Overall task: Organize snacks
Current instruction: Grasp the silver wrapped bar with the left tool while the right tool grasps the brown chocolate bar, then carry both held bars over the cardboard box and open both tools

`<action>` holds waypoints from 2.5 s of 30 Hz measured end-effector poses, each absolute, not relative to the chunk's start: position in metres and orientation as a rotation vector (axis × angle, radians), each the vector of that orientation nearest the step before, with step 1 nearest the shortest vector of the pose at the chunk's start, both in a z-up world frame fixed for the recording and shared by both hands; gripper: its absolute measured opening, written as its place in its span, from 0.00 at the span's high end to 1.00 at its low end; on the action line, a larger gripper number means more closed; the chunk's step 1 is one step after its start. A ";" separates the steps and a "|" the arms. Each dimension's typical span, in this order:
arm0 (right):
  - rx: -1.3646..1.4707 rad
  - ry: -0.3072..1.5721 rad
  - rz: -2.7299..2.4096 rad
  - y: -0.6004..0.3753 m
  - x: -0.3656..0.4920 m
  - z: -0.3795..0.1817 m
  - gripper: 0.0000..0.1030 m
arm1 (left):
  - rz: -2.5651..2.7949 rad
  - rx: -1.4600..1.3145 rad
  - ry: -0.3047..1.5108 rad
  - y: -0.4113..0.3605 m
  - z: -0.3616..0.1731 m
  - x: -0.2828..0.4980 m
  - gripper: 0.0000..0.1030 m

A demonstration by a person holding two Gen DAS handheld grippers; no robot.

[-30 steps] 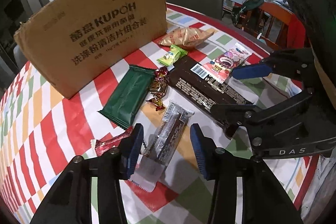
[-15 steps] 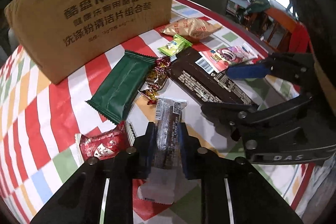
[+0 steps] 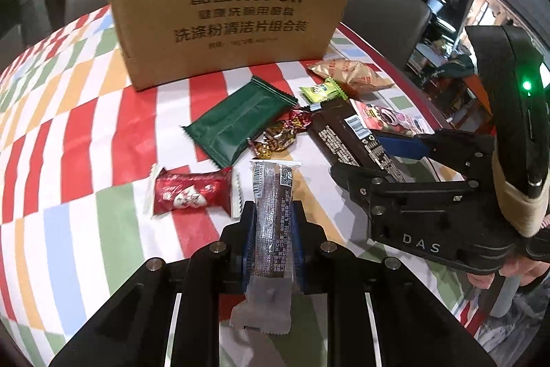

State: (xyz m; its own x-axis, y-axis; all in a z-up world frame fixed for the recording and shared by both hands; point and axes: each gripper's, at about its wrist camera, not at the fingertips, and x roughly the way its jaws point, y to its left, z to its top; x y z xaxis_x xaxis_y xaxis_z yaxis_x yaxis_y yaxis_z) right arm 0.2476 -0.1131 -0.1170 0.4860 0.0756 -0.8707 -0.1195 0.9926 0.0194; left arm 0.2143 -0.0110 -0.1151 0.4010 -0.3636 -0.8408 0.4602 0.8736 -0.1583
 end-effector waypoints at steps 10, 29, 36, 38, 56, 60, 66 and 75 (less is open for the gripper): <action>0.005 1.040 0.177 -0.117 0.234 -0.104 0.49 | -0.465 0.059 0.977 -0.006 -0.090 0.202 0.80; 0.036 0.824 0.217 -0.134 0.212 -0.024 0.49 | -0.398 0.010 0.789 -0.010 -0.013 0.187 0.80; 0.040 0.750 0.218 -0.139 0.216 0.007 0.49 | -0.396 0.011 0.721 -0.013 0.017 0.194 0.80; 0.044 0.723 0.217 -0.142 0.220 0.019 0.49 | -0.392 0.011 0.700 -0.014 0.026 0.197 0.80; 0.013 0.632 0.230 -0.148 0.268 0.076 0.49 | -0.371 0.018 0.635 -0.020 0.076 0.253 0.80; 0.009 0.651 0.232 -0.148 0.285 0.079 0.49 | -0.365 0.020 0.645 -0.022 0.081 0.272 0.80; 0.006 0.668 0.229 -0.147 0.305 0.079 0.49 | -0.365 0.019 0.666 -0.022 0.080 0.300 0.80; -0.010 0.685 0.240 -0.142 0.338 0.071 0.49 | -0.352 0.022 0.681 -0.021 0.070 0.340 0.80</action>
State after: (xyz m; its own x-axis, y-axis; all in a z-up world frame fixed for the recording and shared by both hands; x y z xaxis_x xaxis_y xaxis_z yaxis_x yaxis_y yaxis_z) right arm 0.3382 -0.1425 0.0709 0.7479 0.2158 -0.6277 -0.2227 0.9724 0.0691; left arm 0.3400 -0.0205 0.0703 0.7200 -0.3117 -0.6200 0.3260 0.9407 -0.0944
